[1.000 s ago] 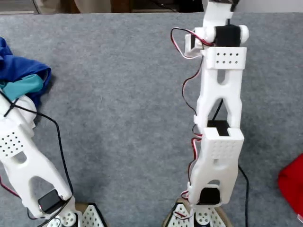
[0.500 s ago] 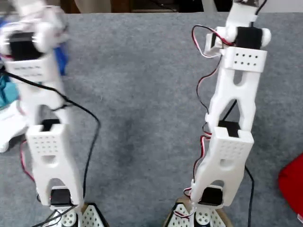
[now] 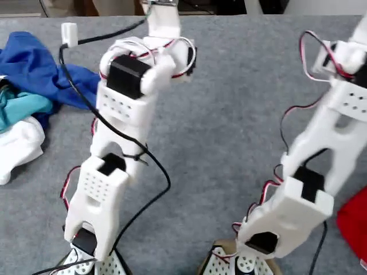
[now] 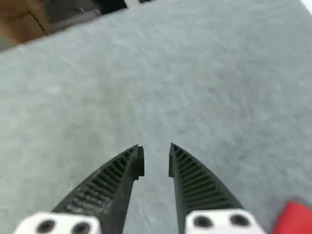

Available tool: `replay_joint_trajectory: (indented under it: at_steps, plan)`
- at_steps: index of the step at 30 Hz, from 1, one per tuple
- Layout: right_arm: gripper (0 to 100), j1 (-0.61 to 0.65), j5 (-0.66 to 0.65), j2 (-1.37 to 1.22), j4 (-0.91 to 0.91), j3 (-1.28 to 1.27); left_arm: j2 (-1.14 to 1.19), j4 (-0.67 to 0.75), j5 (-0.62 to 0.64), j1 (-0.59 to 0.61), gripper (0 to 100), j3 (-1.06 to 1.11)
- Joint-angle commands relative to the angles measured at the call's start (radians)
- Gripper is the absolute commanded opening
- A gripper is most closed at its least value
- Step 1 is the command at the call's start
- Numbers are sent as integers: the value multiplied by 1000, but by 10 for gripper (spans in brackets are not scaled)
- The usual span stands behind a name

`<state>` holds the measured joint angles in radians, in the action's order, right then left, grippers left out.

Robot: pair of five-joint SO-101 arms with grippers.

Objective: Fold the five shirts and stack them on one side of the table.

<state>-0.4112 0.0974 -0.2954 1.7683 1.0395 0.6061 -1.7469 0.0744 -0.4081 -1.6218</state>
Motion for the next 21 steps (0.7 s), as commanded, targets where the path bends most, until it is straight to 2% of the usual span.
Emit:
replay_joint_trajectory:
  at_steps: [1,5,7,12,17,21]
  plan:
    - [95,-71,-37,79,14,-108,-47,-9,3,126,28,-34]
    - [96,-79,-37,110,14,-236,-25,-3,-3,342,188,89]
    - [96,-68,-37,116,11,-274,10,15,-3,440,236,183]
    - [96,-18,-37,116,11,-318,157,137,-29,644,241,393]
    - [96,21,-38,114,11,-341,298,190,-55,723,241,428]
    - [95,39,-38,116,12,-335,444,247,-132,776,212,422]
